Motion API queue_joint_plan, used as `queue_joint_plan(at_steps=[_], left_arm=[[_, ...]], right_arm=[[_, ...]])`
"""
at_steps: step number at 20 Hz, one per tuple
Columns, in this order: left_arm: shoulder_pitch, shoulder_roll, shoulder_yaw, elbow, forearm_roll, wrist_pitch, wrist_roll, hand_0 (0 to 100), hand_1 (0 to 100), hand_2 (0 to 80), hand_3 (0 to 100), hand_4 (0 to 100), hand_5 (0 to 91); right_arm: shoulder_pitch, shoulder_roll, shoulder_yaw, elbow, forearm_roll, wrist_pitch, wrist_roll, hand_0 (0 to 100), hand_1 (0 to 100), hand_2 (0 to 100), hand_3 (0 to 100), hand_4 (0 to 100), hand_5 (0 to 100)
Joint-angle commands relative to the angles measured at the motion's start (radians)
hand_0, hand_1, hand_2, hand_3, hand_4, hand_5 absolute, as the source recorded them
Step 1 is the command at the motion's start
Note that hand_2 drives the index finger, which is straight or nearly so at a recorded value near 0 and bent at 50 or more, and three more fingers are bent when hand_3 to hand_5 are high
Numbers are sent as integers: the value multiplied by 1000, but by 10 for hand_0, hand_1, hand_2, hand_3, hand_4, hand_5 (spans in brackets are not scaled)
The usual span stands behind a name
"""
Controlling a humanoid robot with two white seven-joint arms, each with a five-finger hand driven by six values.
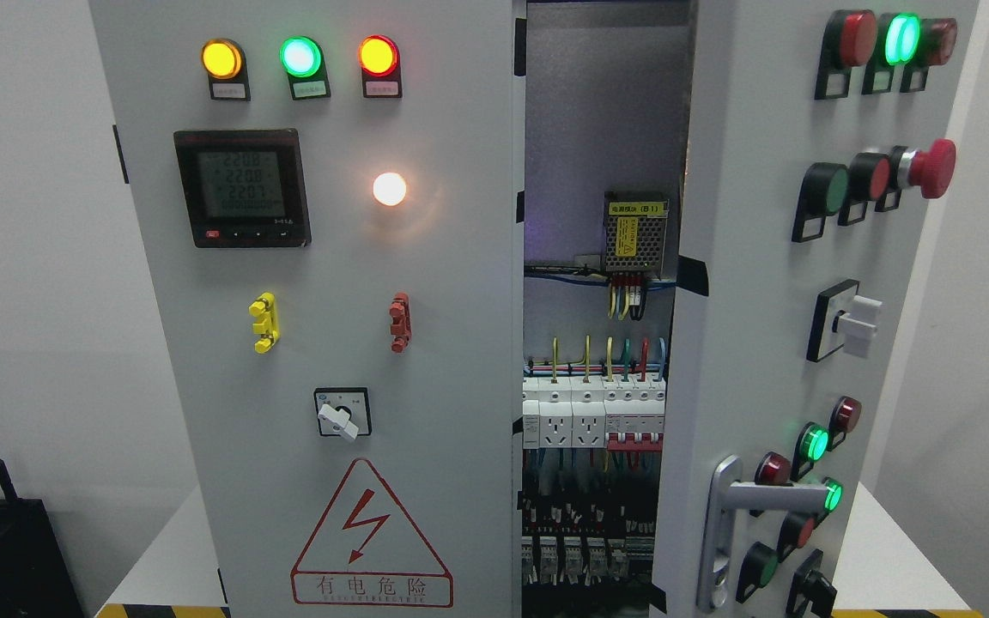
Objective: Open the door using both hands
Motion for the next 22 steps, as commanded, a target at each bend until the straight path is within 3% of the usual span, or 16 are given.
queue_joint_plan(at_steps=[1,6,10,13,16,22], left_arm=[[6,279,260,-277,158,0,-50,0,0,0,0,31,0],[-57,444,258,-265,281,0,-98,0,0,0,0,31,0],[-127,461,249,-262,281,1,-121,0,0,0,0,31,0],[-135,529,249,-268,287,1,-134,0,0,0,0,31,0],[-141,595,248,-268,331,1,-174,0,0,0,0,30,0],[-253,691,162,-265,415,3,-176,0,0,0,0,30,0]], right_arm=[[1,0,0,0,-15,0,1,106,0,0,0,0,0],[-1,0,0,0,-15,0,-1,106,0,0,0,0,0],[-1,0,0,0,-15,0,1,106,0,0,0,0,0],[-1,0,0,0,-15,0,-1,107,0,0,0,0,0],[-1,0,0,0,-15,0,1,107,0,0,0,0,0],[-1,0,0,0,-15,0,-1,107,0,0,0,0,0]])
